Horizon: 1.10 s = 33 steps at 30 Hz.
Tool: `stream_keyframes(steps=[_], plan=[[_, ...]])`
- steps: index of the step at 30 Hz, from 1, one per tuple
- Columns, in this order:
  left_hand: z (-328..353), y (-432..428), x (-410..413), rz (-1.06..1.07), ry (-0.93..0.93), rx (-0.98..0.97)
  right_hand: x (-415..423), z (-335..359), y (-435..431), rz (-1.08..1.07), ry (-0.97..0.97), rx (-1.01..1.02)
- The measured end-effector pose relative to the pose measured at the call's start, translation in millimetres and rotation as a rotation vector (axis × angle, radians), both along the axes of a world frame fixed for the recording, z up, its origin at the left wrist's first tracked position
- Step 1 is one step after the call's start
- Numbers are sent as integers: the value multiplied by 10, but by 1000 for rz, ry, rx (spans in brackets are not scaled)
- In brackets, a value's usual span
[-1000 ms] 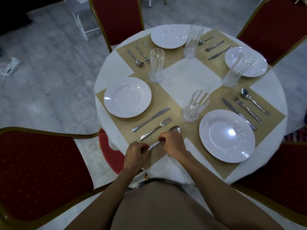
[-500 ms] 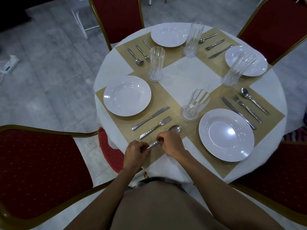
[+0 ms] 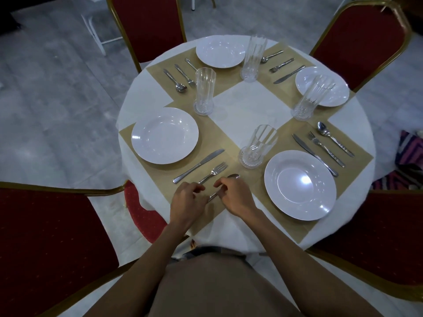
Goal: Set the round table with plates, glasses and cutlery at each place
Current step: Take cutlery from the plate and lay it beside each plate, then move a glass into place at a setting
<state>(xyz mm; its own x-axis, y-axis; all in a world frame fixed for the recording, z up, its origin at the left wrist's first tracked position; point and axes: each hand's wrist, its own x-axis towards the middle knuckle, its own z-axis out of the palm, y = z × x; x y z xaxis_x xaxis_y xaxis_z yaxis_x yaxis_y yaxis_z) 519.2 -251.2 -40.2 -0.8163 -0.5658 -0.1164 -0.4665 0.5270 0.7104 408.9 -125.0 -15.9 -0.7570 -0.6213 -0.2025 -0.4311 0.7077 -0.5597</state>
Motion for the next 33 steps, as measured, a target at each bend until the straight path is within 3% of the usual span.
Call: stream_keyframes(steps=[8, 13, 17, 20, 24, 30, 33], plan=[[241, 131, -737, -165, 78, 60, -415, 221, 519, -345, -57, -93], [250, 203, -1255, -257, -40, 122, -740, 276, 683, -546, -71, -111], [207, 250, -1618, -357, -77, 58, -997, 276, 661, -525, -107, -84], [148, 287, -1845, -522, -153, -159, -1103, 274, 574, -473, -131, -84], [43, 302, -1972, -601, -254, -262, -1156, 232, 516, -441, -151, -100], [-72, 266, -2051, -583, -223, -222, -1211, 153, 501, -456, -148, -109], [-49, 267, -2087, -603, -298, -208, -1227, 160, 493, -461, -154, -136]])
